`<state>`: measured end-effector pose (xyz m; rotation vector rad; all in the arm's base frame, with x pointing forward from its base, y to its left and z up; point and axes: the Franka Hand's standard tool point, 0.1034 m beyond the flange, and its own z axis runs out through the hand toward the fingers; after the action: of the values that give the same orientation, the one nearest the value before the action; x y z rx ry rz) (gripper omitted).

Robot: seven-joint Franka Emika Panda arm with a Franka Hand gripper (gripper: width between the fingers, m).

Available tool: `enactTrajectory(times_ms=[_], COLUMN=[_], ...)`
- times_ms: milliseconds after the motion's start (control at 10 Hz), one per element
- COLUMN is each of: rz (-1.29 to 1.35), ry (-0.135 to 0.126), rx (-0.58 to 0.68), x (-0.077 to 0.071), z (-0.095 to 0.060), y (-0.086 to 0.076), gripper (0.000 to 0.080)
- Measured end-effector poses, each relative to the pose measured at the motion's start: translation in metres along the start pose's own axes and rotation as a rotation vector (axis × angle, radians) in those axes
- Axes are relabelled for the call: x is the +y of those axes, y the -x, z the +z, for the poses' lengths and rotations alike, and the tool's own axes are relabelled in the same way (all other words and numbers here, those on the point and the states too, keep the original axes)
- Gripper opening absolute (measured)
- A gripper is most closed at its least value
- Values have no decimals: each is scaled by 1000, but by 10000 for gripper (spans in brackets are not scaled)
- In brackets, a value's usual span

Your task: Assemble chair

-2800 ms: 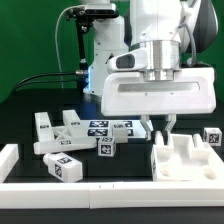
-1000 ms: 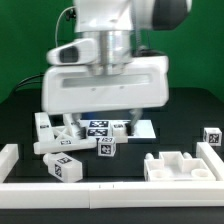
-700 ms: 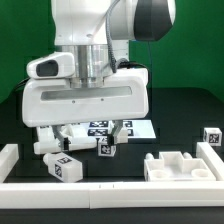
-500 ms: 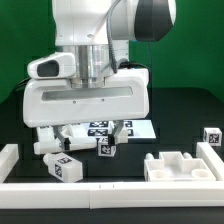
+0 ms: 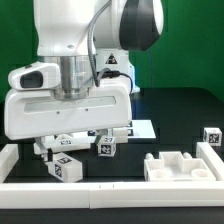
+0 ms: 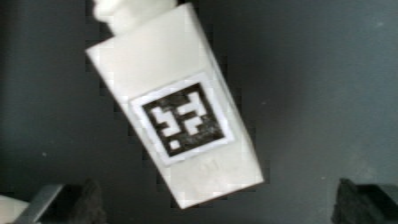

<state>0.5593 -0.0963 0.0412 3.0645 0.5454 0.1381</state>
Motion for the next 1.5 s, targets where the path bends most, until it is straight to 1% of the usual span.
enactTrajectory(times_ms=[400, 500, 600, 700, 800, 900, 1000, 1100, 1200, 1300, 1500], rz=[19, 90, 137, 116, 78, -8, -27, -21, -7, 2, 23], ry=[-1, -4, -10, -12, -6, 7, 10, 8, 0, -5, -23], rx=[0, 3, 8, 10, 14, 19, 13, 2, -18, -31, -59], x=[-2, -12, -28, -31, -23, -7, 3, 9, 11, 9, 7], z=[0, -5, -15, -19, -19, -13, -4, 4, 16, 23, 31], y=[-1, -4, -6, -5, -7, -9, -9, -5, 5, 11, 18], gripper=[649, 649, 649, 649, 649, 649, 649, 649, 649, 649, 649])
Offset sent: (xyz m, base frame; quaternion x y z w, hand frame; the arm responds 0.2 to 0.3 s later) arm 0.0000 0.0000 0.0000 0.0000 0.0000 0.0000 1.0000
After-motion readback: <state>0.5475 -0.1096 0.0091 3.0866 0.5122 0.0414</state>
